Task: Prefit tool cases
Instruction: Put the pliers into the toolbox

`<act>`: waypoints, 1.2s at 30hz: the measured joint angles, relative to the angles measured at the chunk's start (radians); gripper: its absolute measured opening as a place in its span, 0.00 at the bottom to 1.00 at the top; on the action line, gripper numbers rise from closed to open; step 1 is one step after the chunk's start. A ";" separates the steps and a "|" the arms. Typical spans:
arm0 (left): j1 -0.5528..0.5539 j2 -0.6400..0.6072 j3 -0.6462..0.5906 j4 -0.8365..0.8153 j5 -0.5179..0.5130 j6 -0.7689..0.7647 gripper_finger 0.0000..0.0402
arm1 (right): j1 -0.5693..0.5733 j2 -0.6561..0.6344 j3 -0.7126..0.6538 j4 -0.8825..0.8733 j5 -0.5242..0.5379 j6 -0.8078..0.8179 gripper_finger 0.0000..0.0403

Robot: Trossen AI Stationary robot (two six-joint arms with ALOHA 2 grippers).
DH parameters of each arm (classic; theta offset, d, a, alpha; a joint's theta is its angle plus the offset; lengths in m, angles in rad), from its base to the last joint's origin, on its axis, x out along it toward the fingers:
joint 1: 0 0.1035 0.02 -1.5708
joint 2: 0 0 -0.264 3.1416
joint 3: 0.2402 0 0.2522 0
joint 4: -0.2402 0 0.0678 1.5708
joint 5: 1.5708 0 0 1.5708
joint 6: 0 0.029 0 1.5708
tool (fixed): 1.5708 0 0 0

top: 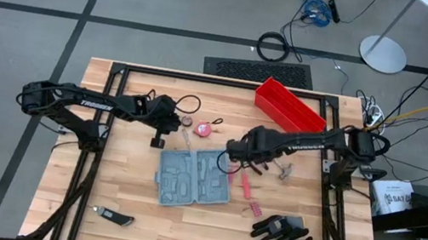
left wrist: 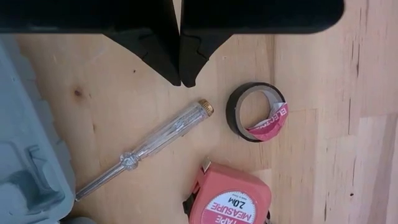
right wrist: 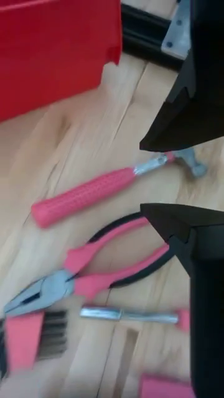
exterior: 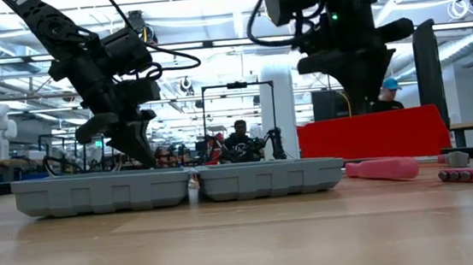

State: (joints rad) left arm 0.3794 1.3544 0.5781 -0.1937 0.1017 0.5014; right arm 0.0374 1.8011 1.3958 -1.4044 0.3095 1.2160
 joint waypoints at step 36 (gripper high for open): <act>0.000 0.000 -0.032 0.006 0.000 -0.022 0.00 | -0.065 0.055 -0.212 0.513 -0.256 -0.378 0.35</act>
State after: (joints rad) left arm 0.3796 1.3544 0.5465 -0.1873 0.1017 0.4793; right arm -0.0277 1.8563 1.1835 -0.8910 0.0533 0.8379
